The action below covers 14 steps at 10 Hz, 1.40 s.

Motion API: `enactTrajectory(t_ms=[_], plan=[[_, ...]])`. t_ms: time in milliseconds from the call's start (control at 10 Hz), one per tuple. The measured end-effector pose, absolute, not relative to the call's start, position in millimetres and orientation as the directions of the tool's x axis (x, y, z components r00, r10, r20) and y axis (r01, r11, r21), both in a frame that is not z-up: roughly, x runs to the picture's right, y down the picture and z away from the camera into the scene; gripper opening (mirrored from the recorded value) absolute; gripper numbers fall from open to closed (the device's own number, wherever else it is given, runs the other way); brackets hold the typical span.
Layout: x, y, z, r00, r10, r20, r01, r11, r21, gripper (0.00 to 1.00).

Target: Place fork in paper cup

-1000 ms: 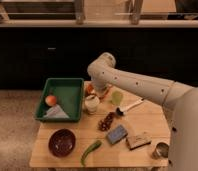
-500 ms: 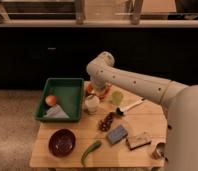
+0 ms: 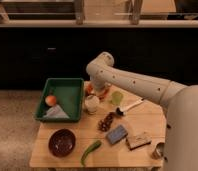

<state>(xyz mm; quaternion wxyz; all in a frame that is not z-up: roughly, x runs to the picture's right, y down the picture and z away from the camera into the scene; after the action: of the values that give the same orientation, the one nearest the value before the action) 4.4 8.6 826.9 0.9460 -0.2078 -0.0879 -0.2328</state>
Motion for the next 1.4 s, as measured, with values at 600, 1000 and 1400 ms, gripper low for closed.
enactTrajectory(t_ms=[600, 1000, 1400], plan=[[-20.6, 20.3, 819.8, 0.835, -0.455, 0.31, 0.547, 0.753, -0.366, 0.0], [-34.0, 30.3, 821.0, 0.811, -0.459, 0.364, 0.577, 0.731, -0.365, 0.0], [-34.9, 36.9, 822.5, 0.804, -0.423, 0.417, 0.574, 0.733, -0.365, 0.0]])
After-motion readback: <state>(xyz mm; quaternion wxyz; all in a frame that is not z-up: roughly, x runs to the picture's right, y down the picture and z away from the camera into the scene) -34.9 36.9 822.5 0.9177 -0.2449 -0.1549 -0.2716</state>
